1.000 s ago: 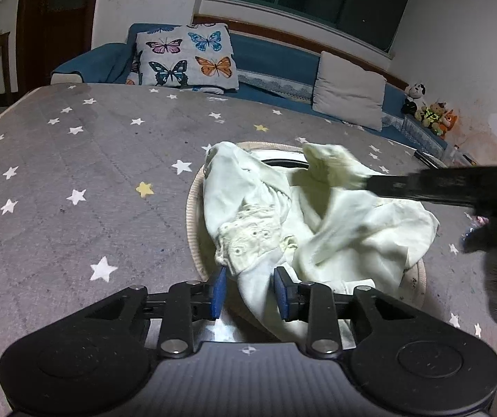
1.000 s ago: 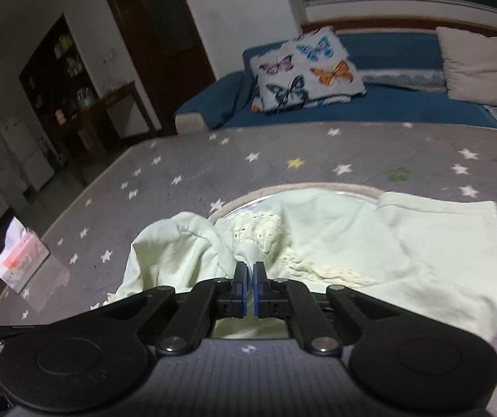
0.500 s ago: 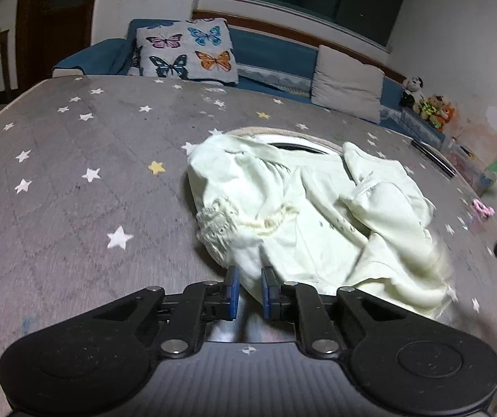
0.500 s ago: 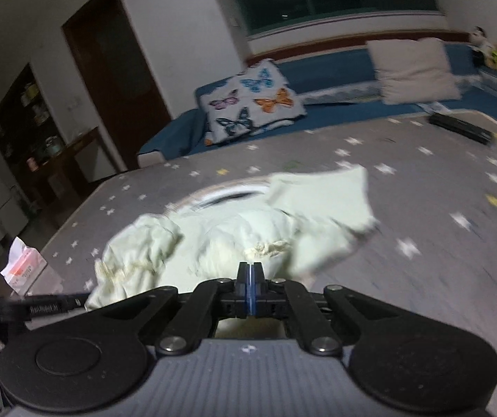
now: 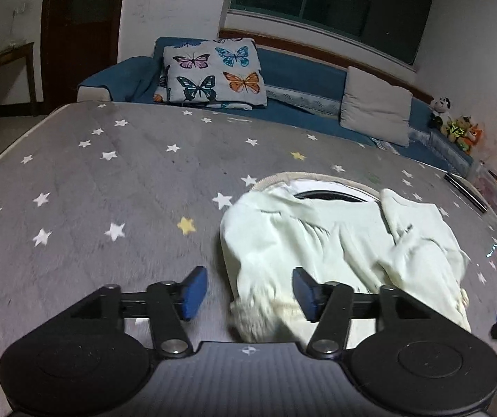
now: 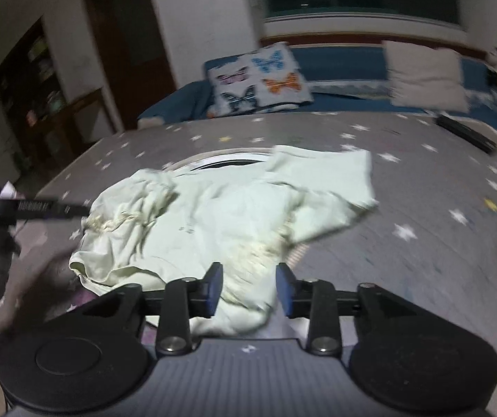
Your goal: Fold clothes
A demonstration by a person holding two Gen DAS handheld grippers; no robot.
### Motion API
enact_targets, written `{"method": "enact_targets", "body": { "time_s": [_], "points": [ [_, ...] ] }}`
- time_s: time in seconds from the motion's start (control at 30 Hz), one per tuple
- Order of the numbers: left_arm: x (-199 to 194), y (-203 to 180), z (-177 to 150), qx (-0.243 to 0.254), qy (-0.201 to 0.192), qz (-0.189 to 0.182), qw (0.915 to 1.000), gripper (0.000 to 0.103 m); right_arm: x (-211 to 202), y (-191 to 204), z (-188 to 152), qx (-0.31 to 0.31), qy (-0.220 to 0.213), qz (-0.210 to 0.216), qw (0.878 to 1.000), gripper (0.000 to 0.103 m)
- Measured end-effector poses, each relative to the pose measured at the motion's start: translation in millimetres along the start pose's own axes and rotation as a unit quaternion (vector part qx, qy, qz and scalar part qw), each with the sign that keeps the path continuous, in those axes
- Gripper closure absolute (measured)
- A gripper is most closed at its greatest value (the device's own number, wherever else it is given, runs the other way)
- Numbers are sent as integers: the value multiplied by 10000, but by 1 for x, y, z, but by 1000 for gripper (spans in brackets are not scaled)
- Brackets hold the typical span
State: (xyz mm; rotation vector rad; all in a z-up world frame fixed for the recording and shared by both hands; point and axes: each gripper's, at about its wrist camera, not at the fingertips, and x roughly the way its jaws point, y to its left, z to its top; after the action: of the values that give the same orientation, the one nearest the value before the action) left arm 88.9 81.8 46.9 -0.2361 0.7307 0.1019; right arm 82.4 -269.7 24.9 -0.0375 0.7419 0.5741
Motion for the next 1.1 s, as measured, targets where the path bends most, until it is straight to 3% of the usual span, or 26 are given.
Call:
{"method": "enact_targets", "body": {
  "time_s": [0.1, 0.2, 0.23, 0.3, 0.33, 0.37, 0.43, 0.47, 0.53, 0.9, 1.1],
  "points": [
    [18, 2, 6, -56, 174, 5, 9998, 38, 25, 20, 7, -499, 103, -2, 9987, 52],
    [33, 5, 7, -139, 370, -92, 9992, 39, 47, 36, 9, -922, 177, -148, 9955, 51],
    [37, 6, 6, -165, 430, -168, 9988, 40, 54, 38, 8, -975, 237, -162, 9948, 51],
    [44, 8, 4, -210, 548, -324, 9978, 55, 67, 40, 7, -998, 397, -138, 9941, 52],
    [46, 8, 3, -224, 594, -394, 9972, 73, 71, 41, 5, -1027, 439, -159, 9936, 56],
    [46, 8, 1, -247, 622, -438, 9968, 83, 74, 41, 3, -1081, 441, -233, 9929, 58],
    [44, 9, -1, -279, 599, -503, 9965, 91, 73, 38, 2, -1004, 414, -330, 9935, 85],
    [41, 10, -2, -291, 568, -520, 9966, 93, 72, 35, 1, -943, 401, -368, 9941, 91],
    [33, 11, -3, -314, 470, -530, 9970, 96, 63, 28, 3, -762, 285, -397, 9959, 97],
    [-52, 23, -24, -284, -43, -592, 9978, 97, -38, -37, 1, 419, -433, -775, 9952, 98],
    [-98, 26, -64, -186, 157, -711, 9972, 97, -87, -64, -25, 1216, -483, -709, 9889, 98]
  ]
}}
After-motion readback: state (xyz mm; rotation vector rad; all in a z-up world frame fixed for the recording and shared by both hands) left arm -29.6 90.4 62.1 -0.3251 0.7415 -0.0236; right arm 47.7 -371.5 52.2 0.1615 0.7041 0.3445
